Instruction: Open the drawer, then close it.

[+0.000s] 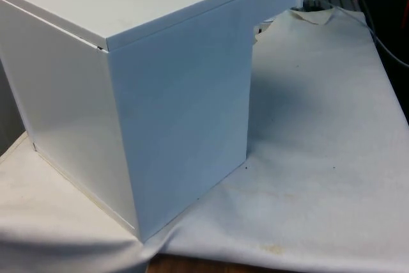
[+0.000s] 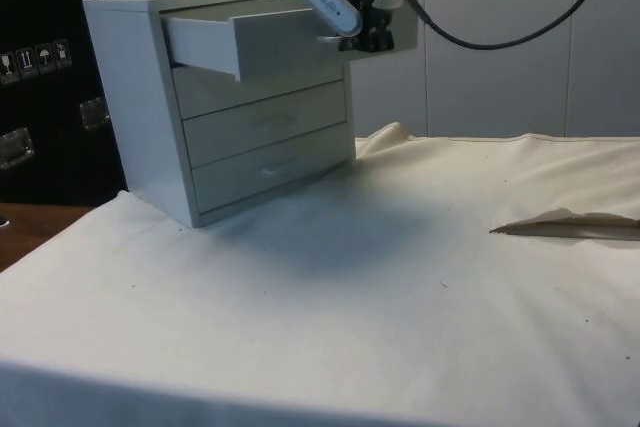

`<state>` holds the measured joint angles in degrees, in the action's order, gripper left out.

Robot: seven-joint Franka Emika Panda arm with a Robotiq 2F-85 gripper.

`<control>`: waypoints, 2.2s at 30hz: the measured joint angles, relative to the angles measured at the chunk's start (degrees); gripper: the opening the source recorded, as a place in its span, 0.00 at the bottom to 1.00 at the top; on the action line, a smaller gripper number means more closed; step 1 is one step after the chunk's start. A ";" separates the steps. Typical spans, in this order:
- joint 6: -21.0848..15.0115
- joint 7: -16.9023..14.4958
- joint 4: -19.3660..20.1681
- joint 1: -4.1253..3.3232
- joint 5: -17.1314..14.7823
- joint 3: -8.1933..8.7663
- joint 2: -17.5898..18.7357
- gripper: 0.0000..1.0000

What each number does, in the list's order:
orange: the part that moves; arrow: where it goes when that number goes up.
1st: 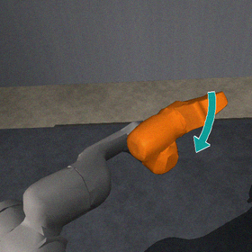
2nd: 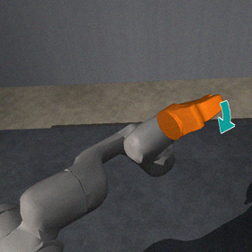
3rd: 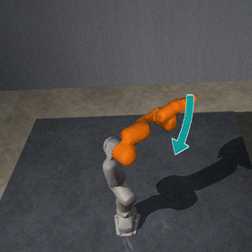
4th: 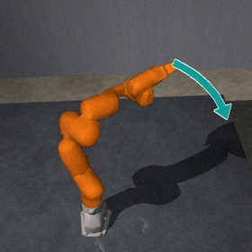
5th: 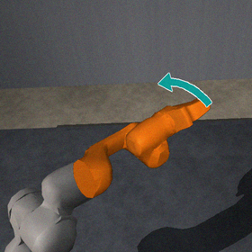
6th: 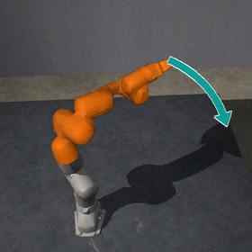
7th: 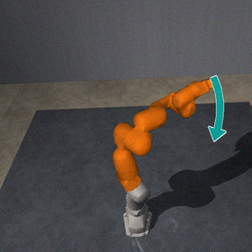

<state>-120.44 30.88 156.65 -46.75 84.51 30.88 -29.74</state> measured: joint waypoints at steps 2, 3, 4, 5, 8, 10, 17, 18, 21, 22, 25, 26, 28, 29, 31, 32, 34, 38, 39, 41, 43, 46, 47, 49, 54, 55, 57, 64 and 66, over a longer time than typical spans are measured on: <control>0.00 -0.23 0.57 0.06 0.80 0.34 -0.86 0.03; 0.00 -0.34 0.86 0.06 1.26 0.52 -1.26 0.03; 0.00 -0.46 1.09 0.06 1.66 0.74 -1.60 0.03; 0.00 -0.46 1.09 0.06 1.66 0.74 -1.60 0.03; 0.00 -1.03 1.83 0.11 3.32 1.55 -2.69 0.03; 0.00 -1.09 1.95 0.11 3.67 1.72 -2.86 0.03; -0.06 -1.32 2.12 0.06 4.18 1.89 -3.21 0.03; -0.06 -1.32 2.12 0.06 4.18 1.89 -3.21 0.03; -0.06 -1.32 2.12 0.06 4.18 1.89 -3.21 0.03; 0.00 -1.26 2.12 0.06 4.18 1.89 -3.21 0.08; 0.06 -1.15 2.23 0.06 4.18 1.89 -3.15 0.17; 0.06 -1.15 2.23 0.06 4.18 1.89 -3.15 0.22; 0.06 -1.09 2.23 0.06 4.18 1.89 -3.15 0.34; 0.06 -1.09 2.23 0.06 4.18 1.89 -3.15 0.40; 0.06 -1.03 2.29 0.00 4.18 1.89 -3.15 0.55; 0.06 -1.03 2.29 0.00 4.18 1.89 -3.15 0.55; 0.06 -0.97 2.29 0.00 4.18 1.89 -3.15 0.64; 0.06 -0.97 2.23 0.00 4.18 1.89 -3.21 0.90; 0.06 -0.97 2.23 0.00 4.18 1.89 -3.21 0.95; 0.06 -0.97 2.23 0.00 4.18 1.89 -3.21 1.00; 0.06 -0.74 2.41 -0.11 4.18 1.78 -3.15 1.00; 0.00 -0.11 2.69 -0.34 4.18 1.60 -2.98 1.00; 0.00 0.29 2.86 -0.46 4.18 1.49 -2.75 1.00; -0.17 1.83 3.21 -0.74 4.18 1.09 -1.83 1.00; -1.03 3.95 3.50 -0.92 4.18 1.03 -0.17 1.00; -1.26 4.47 3.55 -0.97 4.18 1.03 0.29 1.00; -1.66 5.50 3.72 -1.09 4.18 0.97 1.09 1.00; -4.13 9.22 3.90 -1.09 4.18 1.15 5.04 1.00; -4.70 10.03 3.84 -1.09 4.18 1.15 5.96 1.00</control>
<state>-125.13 40.91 160.49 -47.84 88.69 32.03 -23.78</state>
